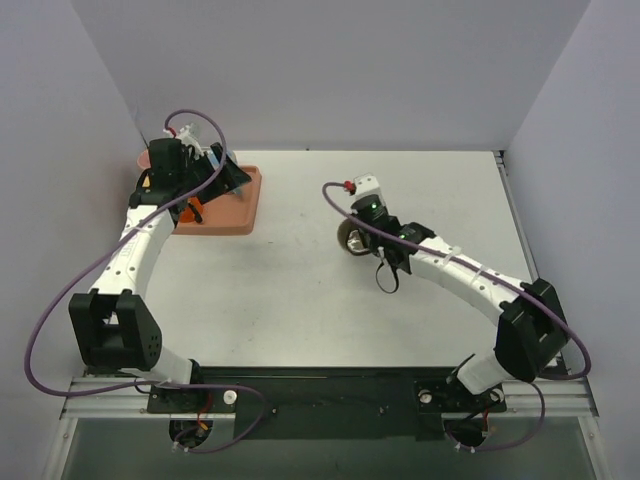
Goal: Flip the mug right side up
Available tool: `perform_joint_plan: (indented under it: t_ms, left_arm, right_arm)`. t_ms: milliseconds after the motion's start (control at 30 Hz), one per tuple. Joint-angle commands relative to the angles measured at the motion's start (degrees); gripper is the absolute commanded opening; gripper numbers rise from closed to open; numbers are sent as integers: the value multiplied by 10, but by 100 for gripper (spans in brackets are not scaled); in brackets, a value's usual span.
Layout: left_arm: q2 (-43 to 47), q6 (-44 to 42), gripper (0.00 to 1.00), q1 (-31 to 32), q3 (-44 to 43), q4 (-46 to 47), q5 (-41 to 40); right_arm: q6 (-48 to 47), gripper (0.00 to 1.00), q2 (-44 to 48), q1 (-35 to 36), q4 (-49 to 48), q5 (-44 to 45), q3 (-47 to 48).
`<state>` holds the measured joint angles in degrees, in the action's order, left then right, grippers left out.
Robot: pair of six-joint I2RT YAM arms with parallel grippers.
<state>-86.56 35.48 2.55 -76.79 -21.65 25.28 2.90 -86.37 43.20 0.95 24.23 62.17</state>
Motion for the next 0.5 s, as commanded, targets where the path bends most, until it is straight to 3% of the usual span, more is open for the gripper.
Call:
perform_joint_plan:
  t_ms: [0, 167, 367, 467]
  left_arm:
    - [32, -189, 86, -1, -19, 6, -145]
    - [51, -317, 87, 0, 42, 64, -248]
    - [26, -340, 88, -2, 78, 95, -326]
    - [3, -337, 88, -9, 77, 93, -325]
  right_arm:
    - [76, 0, 71, -121, 152, -50, 63]
    - [97, 0, 103, -324, 170, -160, 26]
    - [106, 0, 75, -458, 131, -219, 7]
    - [111, 0, 44, -493, 121, -256, 11]
